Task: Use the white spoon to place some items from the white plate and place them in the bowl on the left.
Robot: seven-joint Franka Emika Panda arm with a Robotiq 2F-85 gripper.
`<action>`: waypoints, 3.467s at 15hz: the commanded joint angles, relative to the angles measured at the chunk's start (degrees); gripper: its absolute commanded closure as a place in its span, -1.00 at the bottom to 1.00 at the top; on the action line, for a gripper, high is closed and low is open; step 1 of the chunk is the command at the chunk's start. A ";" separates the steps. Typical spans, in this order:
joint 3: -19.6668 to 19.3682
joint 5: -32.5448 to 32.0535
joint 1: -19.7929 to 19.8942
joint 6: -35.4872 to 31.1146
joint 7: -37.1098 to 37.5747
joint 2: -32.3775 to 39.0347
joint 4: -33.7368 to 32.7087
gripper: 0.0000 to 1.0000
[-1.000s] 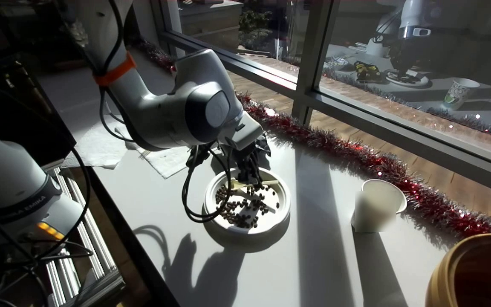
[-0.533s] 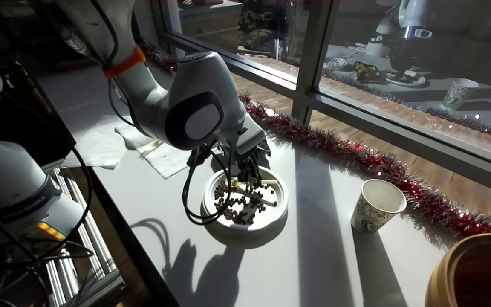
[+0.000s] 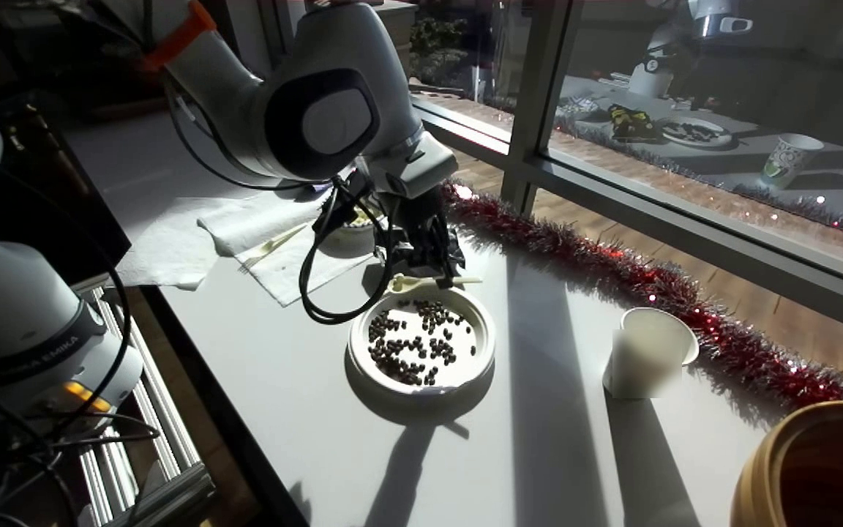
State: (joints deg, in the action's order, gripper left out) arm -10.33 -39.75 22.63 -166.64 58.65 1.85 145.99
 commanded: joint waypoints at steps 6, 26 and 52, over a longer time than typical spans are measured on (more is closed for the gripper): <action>6.48 3.01 -11.07 13.43 9.17 -10.46 3.30 0.93; 22.07 -43.30 -17.01 21.91 75.29 -3.58 -4.87 0.93; 6.77 -13.87 -22.12 16.87 33.44 -10.38 5.49 0.93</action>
State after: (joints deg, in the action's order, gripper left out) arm -2.24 -61.31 -0.27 -147.33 103.37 -6.93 148.23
